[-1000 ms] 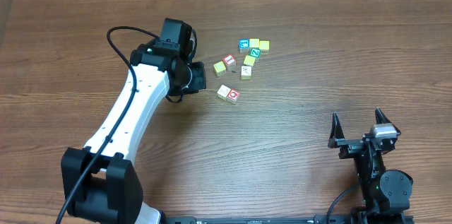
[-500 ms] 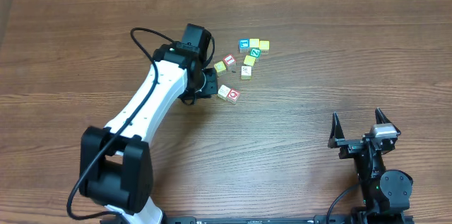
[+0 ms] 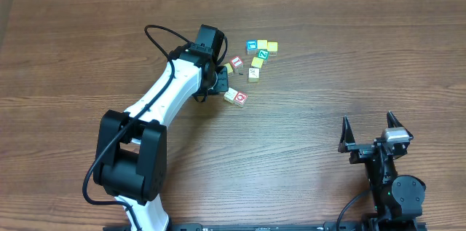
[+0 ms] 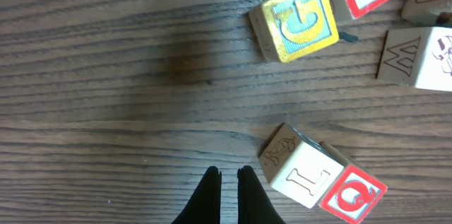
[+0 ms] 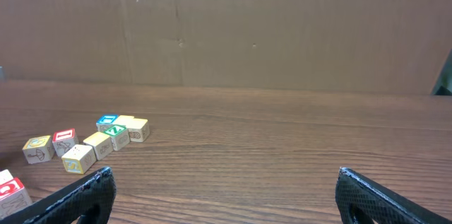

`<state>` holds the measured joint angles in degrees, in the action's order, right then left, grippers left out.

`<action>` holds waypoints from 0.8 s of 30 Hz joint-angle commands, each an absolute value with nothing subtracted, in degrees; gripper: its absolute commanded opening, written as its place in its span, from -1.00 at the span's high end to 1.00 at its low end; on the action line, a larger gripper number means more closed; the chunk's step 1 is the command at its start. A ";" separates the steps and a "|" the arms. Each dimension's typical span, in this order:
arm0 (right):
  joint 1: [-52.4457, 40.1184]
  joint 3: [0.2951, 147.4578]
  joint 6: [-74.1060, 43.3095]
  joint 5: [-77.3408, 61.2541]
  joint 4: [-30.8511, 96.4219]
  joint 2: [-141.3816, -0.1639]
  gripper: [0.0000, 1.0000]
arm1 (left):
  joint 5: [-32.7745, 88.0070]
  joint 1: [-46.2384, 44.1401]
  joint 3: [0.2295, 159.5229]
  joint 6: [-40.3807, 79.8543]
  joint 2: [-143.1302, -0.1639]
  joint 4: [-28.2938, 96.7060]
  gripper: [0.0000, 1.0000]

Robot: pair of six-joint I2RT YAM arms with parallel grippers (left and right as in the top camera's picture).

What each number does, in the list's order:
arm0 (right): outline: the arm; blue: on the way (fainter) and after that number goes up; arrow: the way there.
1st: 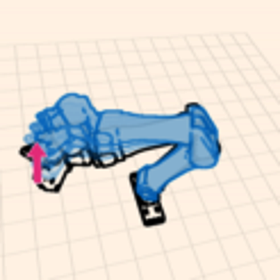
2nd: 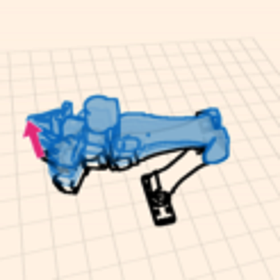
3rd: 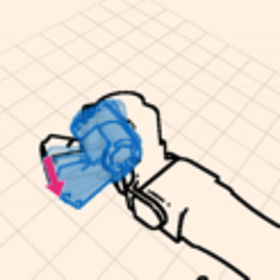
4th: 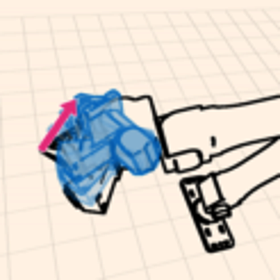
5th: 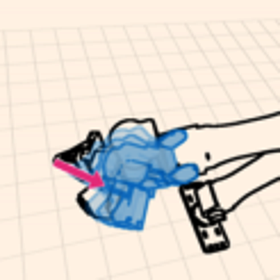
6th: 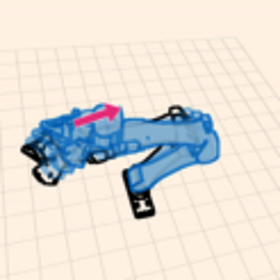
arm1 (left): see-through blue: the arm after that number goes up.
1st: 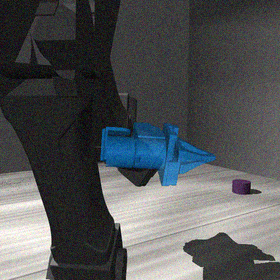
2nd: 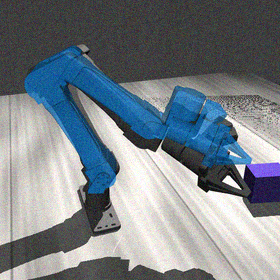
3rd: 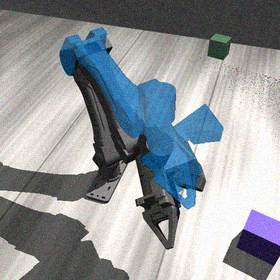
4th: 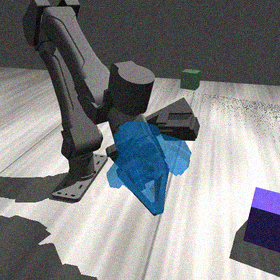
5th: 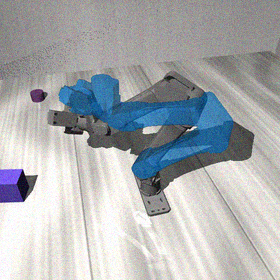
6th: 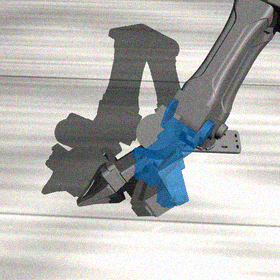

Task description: Flip 4 blocks

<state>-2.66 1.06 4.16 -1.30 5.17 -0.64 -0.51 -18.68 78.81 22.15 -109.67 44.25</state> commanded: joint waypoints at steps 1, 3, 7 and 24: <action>-2.39 0.45 4.36 -1.58 4.80 -0.16 -1.00 | -2.20 -18.83 79.11 20.49 -111.00 44.03 0.92; -2.39 0.45 4.34 -1.58 4.80 -0.16 -1.00 | -2.33 -18.83 79.11 20.36 -112.01 43.86 0.91; -2.39 0.45 4.36 -1.58 4.82 -0.16 -0.99 | -2.31 -18.83 79.11 20.36 -114.78 43.09 0.89; -2.39 0.45 4.36 -1.58 4.80 -0.16 -1.00 | -0.73 -18.83 79.11 20.38 -116.99 42.76 0.84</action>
<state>-2.66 1.06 4.14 -1.30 5.17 -0.64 0.19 -18.68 78.81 20.84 -116.44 43.55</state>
